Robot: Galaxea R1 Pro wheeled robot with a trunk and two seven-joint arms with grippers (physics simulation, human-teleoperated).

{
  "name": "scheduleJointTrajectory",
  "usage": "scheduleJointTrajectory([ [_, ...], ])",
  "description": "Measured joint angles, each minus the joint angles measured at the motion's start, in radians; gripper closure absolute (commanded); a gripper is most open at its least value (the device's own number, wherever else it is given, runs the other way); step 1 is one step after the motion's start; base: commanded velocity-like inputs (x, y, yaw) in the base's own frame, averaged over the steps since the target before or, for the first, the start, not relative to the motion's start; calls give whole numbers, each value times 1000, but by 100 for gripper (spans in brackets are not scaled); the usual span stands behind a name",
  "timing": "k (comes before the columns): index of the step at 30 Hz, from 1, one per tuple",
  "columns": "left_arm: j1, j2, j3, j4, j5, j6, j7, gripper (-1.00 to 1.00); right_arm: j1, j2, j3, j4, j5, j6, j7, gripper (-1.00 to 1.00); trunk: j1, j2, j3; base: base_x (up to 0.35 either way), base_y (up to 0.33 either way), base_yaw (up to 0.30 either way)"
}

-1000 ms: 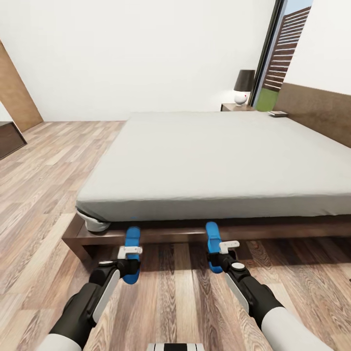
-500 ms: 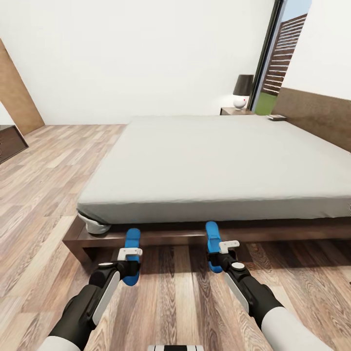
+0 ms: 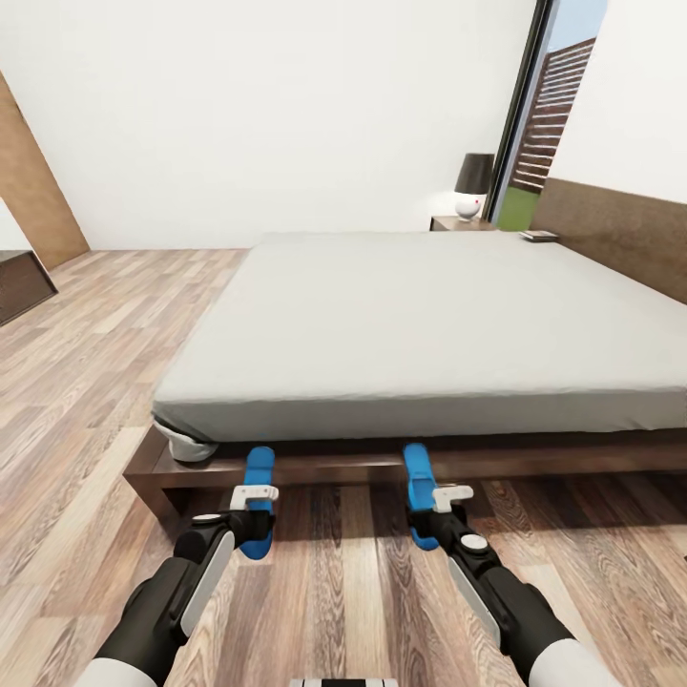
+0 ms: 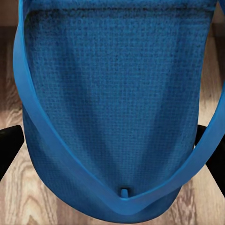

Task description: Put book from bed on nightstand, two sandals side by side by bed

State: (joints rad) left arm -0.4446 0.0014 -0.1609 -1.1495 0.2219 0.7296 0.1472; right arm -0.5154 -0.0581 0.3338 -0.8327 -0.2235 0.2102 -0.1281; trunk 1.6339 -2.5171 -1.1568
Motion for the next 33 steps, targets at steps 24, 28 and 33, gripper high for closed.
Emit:
scheduleJointTrajectory([
  [24, 37, 0, 0, 2, -1, 5, -1, 100, 85, -17, -6, -46, -5, 7, -5, 100, 8, -4, -70, 0, 0, 0],
  [28, 37, 0, -1, 9, -3, 6, -2, 100, 85, -15, -9, -6, -8, 7, -6, 100, 10, -5, -85, 0, 0, 0],
  [33, 37, 0, -2, 8, -3, 5, -2, 100, 75, -11, -9, 145, -7, 8, 5, 100, 12, -6, -104, 0, 0, 0],
])
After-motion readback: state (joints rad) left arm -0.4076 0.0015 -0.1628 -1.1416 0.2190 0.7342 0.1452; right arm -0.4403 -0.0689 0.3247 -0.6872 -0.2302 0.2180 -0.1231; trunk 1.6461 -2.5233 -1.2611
